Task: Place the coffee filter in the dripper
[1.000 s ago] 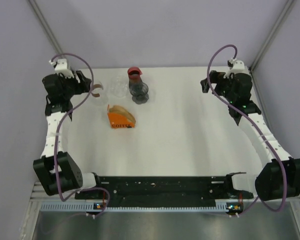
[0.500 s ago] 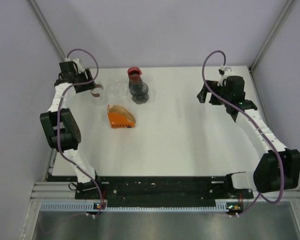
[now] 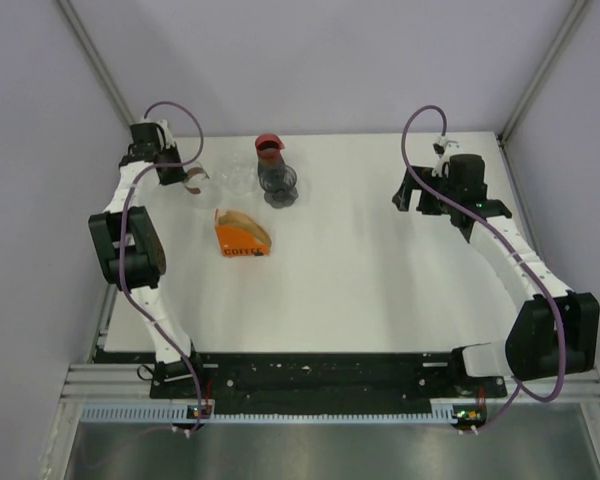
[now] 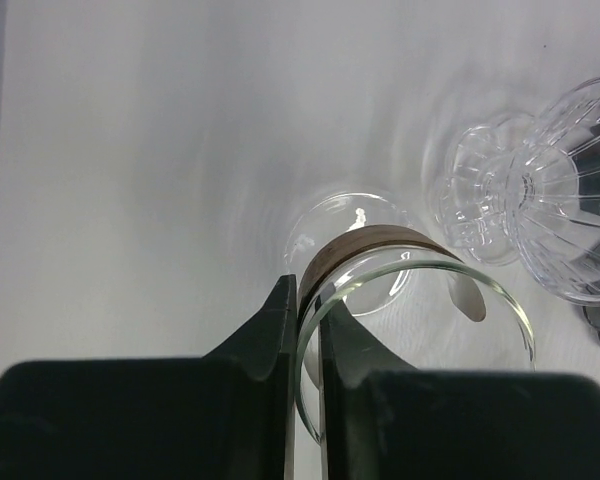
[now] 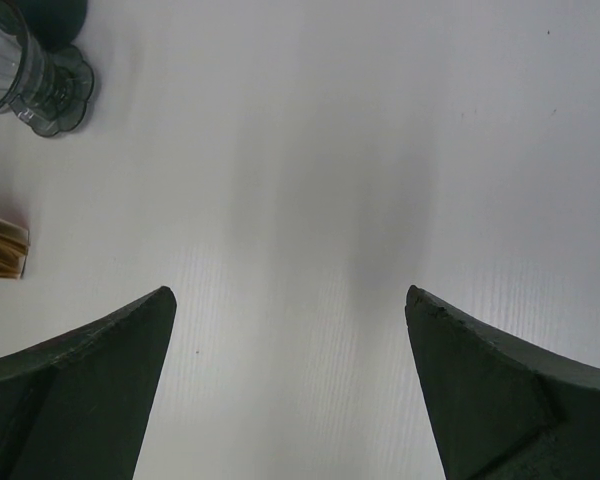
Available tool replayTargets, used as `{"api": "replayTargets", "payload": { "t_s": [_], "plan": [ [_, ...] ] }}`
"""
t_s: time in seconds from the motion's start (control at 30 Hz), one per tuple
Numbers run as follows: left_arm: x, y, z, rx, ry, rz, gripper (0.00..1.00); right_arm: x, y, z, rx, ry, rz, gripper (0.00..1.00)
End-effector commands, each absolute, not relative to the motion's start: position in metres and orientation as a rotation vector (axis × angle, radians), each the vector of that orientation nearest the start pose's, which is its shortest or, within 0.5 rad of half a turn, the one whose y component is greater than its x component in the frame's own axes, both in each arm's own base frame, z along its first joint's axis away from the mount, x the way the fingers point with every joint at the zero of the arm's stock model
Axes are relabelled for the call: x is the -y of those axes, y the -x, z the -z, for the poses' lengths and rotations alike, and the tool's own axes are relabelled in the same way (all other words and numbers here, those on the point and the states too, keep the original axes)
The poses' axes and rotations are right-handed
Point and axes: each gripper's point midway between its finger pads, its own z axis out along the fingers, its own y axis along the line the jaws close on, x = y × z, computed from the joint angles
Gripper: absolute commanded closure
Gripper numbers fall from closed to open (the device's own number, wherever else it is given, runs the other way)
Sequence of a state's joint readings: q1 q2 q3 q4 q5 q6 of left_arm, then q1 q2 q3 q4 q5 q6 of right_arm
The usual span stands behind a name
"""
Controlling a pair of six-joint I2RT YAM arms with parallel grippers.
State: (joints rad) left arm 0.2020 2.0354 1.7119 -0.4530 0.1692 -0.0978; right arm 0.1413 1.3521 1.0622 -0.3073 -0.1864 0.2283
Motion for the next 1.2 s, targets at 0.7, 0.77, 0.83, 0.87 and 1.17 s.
{"api": "replayTargets", "payload": {
  "t_s": [0.7,0.77,0.83,0.87,1.17],
  "plan": [
    [0.229,-0.412,-0.251,-2.199,-0.450,0.509,1.00,-0.112,-0.372,-0.240,-2.067,0.043,-0.497,0.03],
    [0.249,-0.410,-0.232,-2.243,-0.439,0.531,1.00,-0.111,-0.370,-0.238,-2.069,0.042,-0.497,0.02],
    [0.260,-0.410,-0.216,-2.280,-0.388,0.532,1.00,-0.110,-0.368,-0.236,-2.072,0.038,-0.490,0.02],
    [0.264,-0.410,-0.211,-2.293,-0.351,0.525,1.00,-0.109,-0.368,-0.236,-2.070,0.036,-0.487,0.02],
    [0.282,-0.404,-0.166,-2.316,-0.317,0.280,1.00,-0.115,-0.370,-0.223,-2.086,0.029,-0.526,0.03]
  ]
}}
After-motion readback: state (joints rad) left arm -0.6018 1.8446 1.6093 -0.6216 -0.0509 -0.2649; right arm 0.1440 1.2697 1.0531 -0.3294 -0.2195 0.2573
